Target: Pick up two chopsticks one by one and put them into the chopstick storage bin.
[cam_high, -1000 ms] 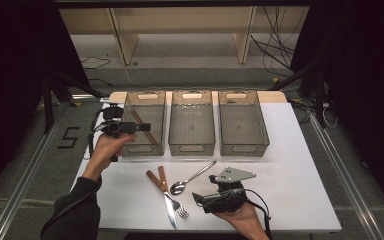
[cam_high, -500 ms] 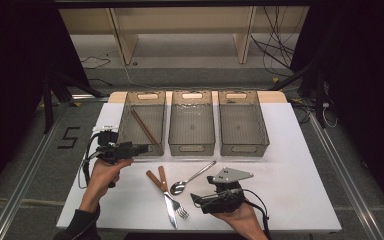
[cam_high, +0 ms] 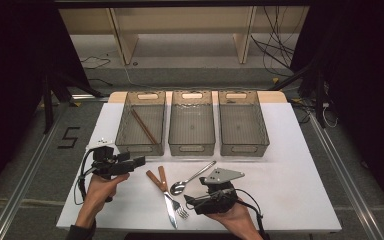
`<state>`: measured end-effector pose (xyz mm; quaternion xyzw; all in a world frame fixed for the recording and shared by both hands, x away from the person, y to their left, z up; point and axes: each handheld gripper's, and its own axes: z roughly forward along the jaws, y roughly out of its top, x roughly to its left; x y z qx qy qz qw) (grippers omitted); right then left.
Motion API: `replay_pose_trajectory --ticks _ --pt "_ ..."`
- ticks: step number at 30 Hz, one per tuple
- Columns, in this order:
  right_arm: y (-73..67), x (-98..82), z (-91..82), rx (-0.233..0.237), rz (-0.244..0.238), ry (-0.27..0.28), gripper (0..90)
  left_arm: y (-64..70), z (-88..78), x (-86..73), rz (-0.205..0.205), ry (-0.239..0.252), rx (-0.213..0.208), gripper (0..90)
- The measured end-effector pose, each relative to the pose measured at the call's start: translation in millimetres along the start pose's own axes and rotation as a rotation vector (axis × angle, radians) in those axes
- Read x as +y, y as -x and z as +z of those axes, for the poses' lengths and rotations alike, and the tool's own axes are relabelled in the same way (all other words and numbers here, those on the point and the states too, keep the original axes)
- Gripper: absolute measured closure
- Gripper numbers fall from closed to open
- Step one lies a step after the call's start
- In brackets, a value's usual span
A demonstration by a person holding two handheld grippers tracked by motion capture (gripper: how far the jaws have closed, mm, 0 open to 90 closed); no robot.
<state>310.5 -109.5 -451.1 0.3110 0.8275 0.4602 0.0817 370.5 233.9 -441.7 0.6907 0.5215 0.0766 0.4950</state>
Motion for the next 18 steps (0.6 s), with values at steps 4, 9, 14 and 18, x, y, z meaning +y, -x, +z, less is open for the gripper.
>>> replay_pose_trajectory --ticks 4,9,14,18 --pt "-1.8 3.5 5.4 0.007 -0.003 -0.009 25.8 2.0 0.5 -7.4 0.01 0.012 -0.011 18.5" --pt "-5.2 8.3 12.7 0.017 -0.02 -0.026 27.5 3.2 1.7 -17.0 0.011 0.016 -0.005 18.3" --pt "-9.8 13.6 21.7 0.027 -0.037 -0.041 30.2 4.7 1.0 -25.7 0.023 0.033 -0.008 18.3" --pt "-12.3 16.8 28.9 0.036 -0.036 -0.057 32.5 5.2 -2.1 -31.0 0.032 0.058 -0.013 18.4"
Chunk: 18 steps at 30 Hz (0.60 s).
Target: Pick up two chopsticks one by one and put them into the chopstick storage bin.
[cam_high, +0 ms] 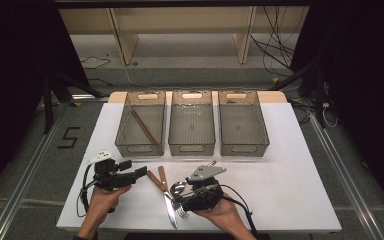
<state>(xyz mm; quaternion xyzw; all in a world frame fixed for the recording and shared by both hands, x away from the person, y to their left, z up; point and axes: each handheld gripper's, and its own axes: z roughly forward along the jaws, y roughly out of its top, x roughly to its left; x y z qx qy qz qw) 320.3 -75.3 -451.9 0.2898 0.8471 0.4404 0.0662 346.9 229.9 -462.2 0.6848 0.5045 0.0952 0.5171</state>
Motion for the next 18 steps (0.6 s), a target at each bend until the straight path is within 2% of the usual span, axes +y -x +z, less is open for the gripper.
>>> replay_pose_trajectory --ticks 5,10,18 --pt "0.0 2.3 7.7 0.005 -0.011 -0.019 33.8 2.8 -2.8 -5.3 0.015 0.016 -0.001 18.3" --pt "7.1 5.4 8.2 0.013 -0.02 -0.042 33.9 6.5 -5.7 -10.3 0.041 0.03 -0.009 18.4" --pt "28.3 20.1 6.2 0.034 -0.111 -0.134 33.5 10.8 -6.3 -21.2 0.055 0.018 -0.008 18.3"
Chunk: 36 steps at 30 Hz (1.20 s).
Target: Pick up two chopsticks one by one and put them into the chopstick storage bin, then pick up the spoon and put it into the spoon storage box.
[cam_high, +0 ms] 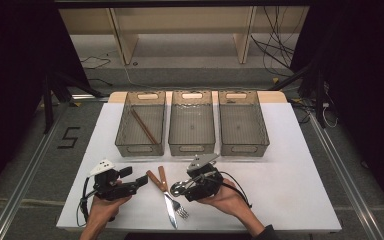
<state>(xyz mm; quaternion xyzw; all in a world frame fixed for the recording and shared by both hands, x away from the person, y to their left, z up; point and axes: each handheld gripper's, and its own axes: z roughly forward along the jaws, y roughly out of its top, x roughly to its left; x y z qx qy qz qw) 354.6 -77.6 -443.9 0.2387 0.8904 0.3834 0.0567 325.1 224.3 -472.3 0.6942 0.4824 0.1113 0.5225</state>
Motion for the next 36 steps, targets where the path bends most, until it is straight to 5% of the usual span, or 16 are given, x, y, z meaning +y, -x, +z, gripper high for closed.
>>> replay_pose_trajectory --ticks 4,8,29,36 --pt "10.9 1.8 1.0 0.001 -0.021 -0.04 34.1 -0.5 -0.6 -2.2 0.003 -0.002 -0.001 18.3" --pt "21.8 2.3 3.0 -0.012 0.012 -0.042 37.6 0.1 -1.7 -2.9 0.006 0.006 0.007 18.4" --pt "57.3 1.2 19.8 -0.17 0.099 -0.024 88.3 4.4 -9.4 -9.8 0.045 0.027 0.007 18.2" --pt "65.3 0.0 30.4 -0.212 0.105 -0.045 90.0 4.1 -10.5 -11.7 0.05 0.037 0.008 18.1"
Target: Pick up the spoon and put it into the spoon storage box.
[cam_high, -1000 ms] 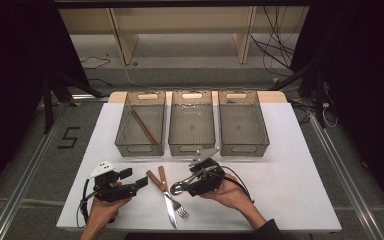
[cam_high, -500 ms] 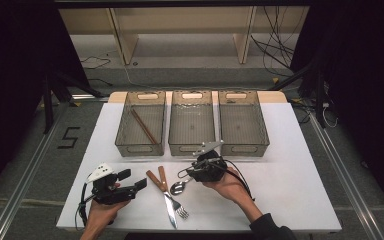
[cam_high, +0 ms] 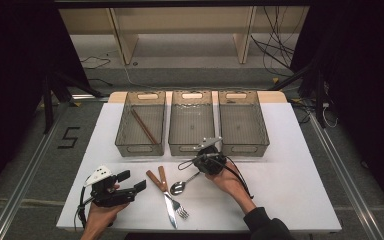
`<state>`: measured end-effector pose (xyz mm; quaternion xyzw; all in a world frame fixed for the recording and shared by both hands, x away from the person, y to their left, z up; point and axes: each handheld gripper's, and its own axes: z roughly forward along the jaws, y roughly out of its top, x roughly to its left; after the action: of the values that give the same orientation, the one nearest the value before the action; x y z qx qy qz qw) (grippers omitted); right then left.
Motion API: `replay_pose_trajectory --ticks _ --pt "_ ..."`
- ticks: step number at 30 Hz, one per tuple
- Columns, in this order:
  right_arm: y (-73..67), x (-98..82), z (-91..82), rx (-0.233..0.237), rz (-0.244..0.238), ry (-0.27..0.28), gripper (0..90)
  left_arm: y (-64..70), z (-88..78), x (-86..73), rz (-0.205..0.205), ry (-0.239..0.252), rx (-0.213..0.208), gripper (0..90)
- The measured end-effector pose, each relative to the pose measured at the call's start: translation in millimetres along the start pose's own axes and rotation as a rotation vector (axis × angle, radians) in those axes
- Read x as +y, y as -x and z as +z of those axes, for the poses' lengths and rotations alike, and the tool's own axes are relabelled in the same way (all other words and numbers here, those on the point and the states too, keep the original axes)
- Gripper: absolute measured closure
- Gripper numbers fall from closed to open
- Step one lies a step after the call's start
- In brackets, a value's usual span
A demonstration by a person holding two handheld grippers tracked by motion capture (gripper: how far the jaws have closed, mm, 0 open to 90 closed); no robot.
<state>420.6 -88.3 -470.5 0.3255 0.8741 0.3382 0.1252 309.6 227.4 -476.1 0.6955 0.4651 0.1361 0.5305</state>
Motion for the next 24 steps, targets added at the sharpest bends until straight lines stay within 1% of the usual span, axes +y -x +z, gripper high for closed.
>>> replay_pose_trajectory --ticks 2,5,8,14,17,24 --pt "1.7 -0.5 3.5 -0.011 0.003 -0.01 90.0 0.1 0.1 -0.2 0.011 -0.006 0.001 18.2" --pt "5.5 -1.5 7.7 -0.025 0.015 -0.023 90.0 1.7 1.4 -1.1 0.014 -0.009 0.002 18.1" --pt "9.6 -2.2 9.7 -0.031 0.03 -0.029 90.0 3.3 2.3 -1.4 0.036 -0.015 0.005 18.1" --pt "14.0 -4.6 13.9 -0.041 0.037 -0.06 90.0 4.5 3.2 -2.3 0.046 -0.016 0.0 18.2" --pt "15.0 -5.2 12.6 -0.042 0.045 -0.07 90.0 3.6 3.5 -2.7 0.046 -0.02 0.001 18.1" --pt "13.8 -11.8 2.8 -0.046 0.037 -0.105 90.0 4.9 4.7 -3.4 0.048 -0.027 -0.001 18.1"
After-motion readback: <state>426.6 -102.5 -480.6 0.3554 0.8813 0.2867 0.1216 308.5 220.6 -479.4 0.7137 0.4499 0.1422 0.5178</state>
